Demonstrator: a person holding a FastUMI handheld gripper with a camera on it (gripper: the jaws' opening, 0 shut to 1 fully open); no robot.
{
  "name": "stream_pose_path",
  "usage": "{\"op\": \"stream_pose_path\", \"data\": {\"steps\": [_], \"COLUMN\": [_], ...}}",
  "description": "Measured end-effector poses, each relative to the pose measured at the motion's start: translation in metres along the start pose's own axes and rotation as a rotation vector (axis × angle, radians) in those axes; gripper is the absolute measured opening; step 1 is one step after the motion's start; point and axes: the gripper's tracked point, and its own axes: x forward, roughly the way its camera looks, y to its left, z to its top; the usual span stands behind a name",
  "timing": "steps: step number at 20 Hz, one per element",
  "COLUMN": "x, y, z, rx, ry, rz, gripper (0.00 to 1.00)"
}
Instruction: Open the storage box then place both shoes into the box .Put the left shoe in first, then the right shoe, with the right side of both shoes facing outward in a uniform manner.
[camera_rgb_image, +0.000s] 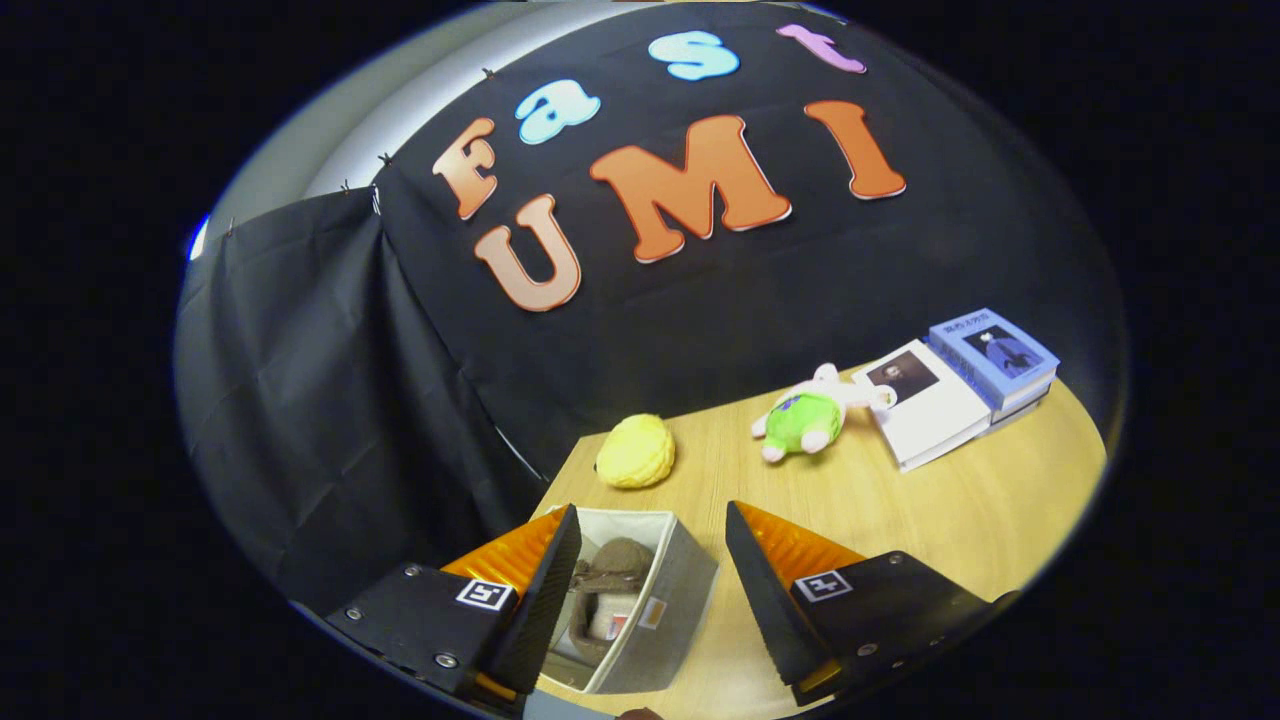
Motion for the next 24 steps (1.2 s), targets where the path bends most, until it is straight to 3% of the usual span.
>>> {"op": "stream_pose_path", "data": {"steps": [10, 16, 24], "x": [-0.09, -0.149, -0.179], "y": [-0.06, -0.071, -0.092], "z": [0.086, 0.121, 0.128], "rx": [-0.215, -0.252, -0.314], "ry": [-0.328, -0.478, -0.536], "rz": [-0.019, 0.042, -0.031], "gripper": [0.88, 0.89, 0.89]}}
